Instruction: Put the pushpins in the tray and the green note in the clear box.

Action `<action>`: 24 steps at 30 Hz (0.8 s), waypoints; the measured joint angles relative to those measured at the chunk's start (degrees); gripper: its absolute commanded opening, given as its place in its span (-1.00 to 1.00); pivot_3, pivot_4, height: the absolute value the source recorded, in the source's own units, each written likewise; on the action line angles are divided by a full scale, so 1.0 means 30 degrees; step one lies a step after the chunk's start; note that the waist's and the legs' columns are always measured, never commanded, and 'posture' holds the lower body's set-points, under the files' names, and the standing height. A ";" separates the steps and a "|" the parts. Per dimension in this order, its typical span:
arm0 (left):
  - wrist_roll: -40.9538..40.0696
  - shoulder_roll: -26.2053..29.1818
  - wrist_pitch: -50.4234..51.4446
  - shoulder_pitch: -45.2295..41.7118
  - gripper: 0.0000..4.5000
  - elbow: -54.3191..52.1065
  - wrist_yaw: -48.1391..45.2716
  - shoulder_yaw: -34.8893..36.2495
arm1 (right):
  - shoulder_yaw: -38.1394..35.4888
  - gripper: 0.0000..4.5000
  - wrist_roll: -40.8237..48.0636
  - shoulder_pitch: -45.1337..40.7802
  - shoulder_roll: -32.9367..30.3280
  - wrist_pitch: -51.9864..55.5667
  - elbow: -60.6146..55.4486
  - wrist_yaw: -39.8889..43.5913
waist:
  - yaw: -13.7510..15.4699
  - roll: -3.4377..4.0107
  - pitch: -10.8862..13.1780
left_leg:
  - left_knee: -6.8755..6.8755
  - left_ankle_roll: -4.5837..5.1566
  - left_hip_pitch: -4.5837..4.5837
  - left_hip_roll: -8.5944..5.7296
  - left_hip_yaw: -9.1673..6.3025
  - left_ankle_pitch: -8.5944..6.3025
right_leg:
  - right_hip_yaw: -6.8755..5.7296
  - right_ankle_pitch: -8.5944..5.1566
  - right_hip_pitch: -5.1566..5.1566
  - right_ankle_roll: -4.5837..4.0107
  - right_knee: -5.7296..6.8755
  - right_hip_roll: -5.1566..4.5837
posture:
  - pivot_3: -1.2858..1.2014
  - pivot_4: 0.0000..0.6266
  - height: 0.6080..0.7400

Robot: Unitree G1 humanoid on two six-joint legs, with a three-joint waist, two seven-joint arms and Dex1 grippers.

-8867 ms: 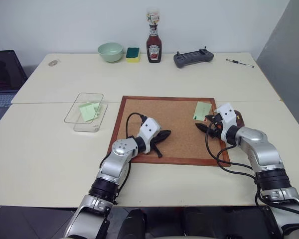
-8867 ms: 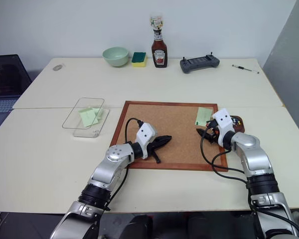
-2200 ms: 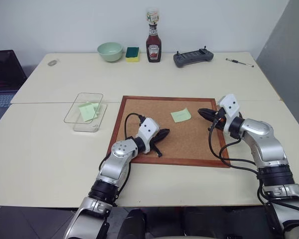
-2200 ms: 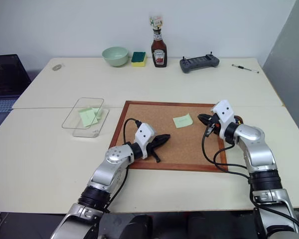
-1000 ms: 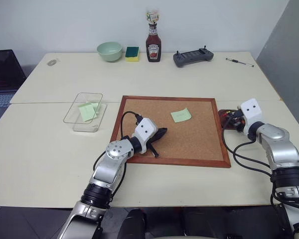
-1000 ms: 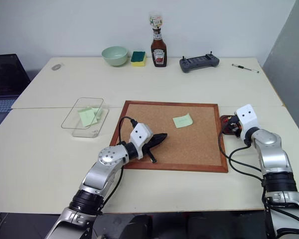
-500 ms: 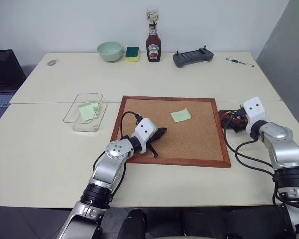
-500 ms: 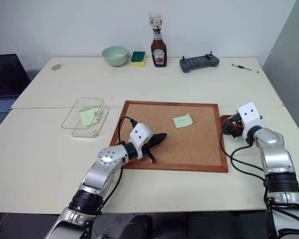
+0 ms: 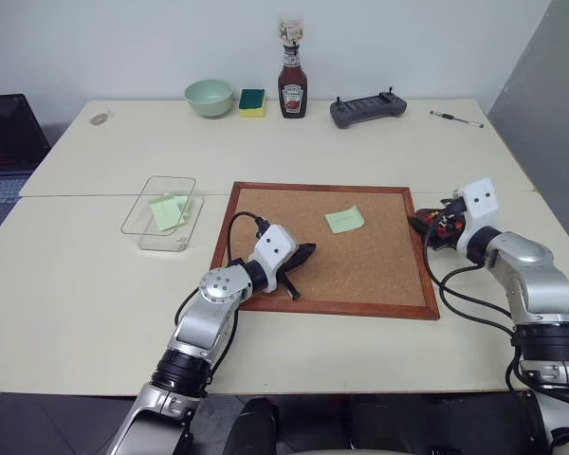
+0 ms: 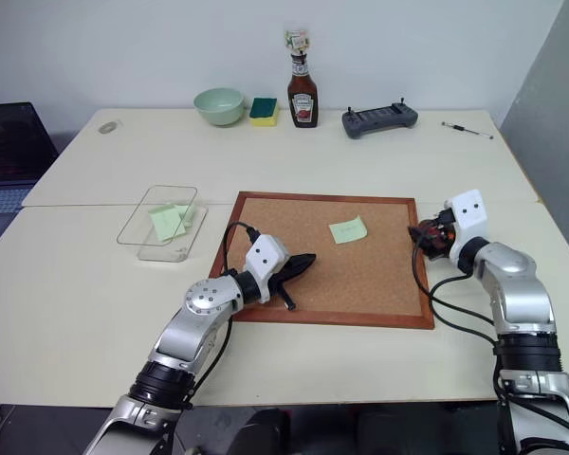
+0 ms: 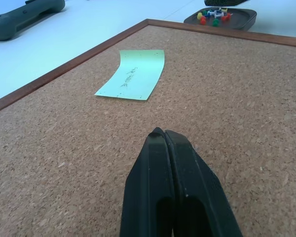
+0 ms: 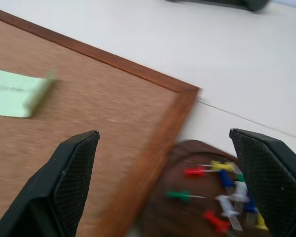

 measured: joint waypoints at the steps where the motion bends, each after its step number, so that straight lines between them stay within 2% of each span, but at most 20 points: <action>1: -0.0001 0.0019 0.0000 -0.0001 -1.00 0.0016 0.0000 0.0012 | 0.0120 1.00 0.0194 0.0006 0.0204 0.0264 -0.0257 0.0097 | -0.0021 0.0000 0.0000 | 0.0000 0.0000 0.0000 0.0000 -0.0001 0.0000 | 0.0000 0.0000 -0.0001 0.0000 0.0001 0.0000 | 0.03 -0.52 1.00; 7: -0.0058 0.0342 -0.0003 0.0024 -1.00 0.0027 0.0011 0.0296 | 0.1288 1.00 0.0619 0.0000 0.1629 0.1027 -0.0961 0.0162 | -0.0017 -0.0001 0.0002 | 0.0000 0.0000 0.0000 0.0002 -0.0006 0.0000 | -0.0004 0.0000 -0.0004 0.0000 0.0003 0.0004 | 0.03 -0.52 1.00; 18: -0.2155 0.2354 0.2903 0.0250 -0.09 -0.2252 -0.1751 0.1615 | 0.2351 1.00 0.0314 -0.1189 0.3500 0.0488 0.0809 -0.0646 | -0.0110 -0.0050 0.0035 | -0.0005 -0.0001 0.0003 0.0016 -0.0014 0.0000 | -0.0010 0.0000 -0.0015 -0.0001 0.0009 0.0015 | 0.03 -0.52 1.00; 21: -0.2371 0.2472 0.3315 0.0156 0.20 -0.2631 -0.1621 0.1910 | 0.2381 1.00 0.0095 -0.1611 0.3924 0.0029 0.1937 -0.0958 | -0.0135 -0.0051 0.0036 | -0.0006 0.0000 0.0005 0.0012 -0.0014 0.0000 | -0.0010 0.0000 -0.0014 -0.0003 0.0016 0.0013 | 0.03 -0.52 1.00; 24: -0.2290 0.2261 0.3372 0.0013 0.40 -0.2646 -0.0889 0.2045 | 0.2381 1.00 -0.0142 -0.2089 0.4347 -0.0485 0.3117 -0.1139 | -0.0138 -0.0068 0.0048 | -0.0006 -0.0001 0.0001 0.0011 -0.0010 0.0000 | -0.0006 0.0001 -0.0019 -0.0003 0.0016 0.0011 | 0.03 -0.52 1.00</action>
